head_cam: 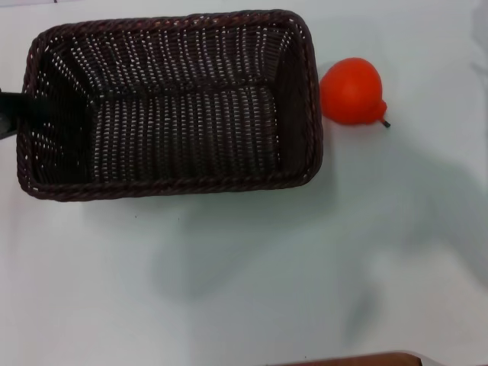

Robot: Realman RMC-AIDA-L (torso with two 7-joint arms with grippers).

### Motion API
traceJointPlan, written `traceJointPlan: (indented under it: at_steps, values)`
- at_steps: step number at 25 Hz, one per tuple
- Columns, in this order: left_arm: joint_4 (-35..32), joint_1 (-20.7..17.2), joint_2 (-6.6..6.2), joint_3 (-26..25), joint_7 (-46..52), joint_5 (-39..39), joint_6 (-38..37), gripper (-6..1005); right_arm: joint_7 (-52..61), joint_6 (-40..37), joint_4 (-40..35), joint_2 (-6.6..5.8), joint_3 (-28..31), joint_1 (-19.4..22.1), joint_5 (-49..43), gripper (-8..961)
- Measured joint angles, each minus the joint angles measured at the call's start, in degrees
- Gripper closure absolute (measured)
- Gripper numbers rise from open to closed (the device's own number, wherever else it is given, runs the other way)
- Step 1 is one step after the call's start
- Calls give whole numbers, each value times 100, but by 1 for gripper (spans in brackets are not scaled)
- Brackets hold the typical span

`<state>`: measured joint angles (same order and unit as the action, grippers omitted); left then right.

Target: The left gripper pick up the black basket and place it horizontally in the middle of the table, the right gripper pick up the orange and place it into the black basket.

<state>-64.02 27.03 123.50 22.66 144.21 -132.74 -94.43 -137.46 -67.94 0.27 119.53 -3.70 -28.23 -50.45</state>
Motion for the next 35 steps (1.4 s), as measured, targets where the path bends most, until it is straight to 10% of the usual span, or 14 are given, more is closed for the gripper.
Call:
traceJointPlan:
  at_steps: [16, 30, 35]
  values:
    - [328, -113, 11, 229, 88, -86, 256, 827, 0, 0, 0, 0, 1, -1, 0, 261]
    - [323, -235, -77, 115, -213, -61, 357, 325, 7, -1, -22, -8, -125, -46, -56, 261]
    - [323, -289, -150, -528, -1490, 432, 493, 325, 212, -1, -284, -9, -660, -13, -68, 260]
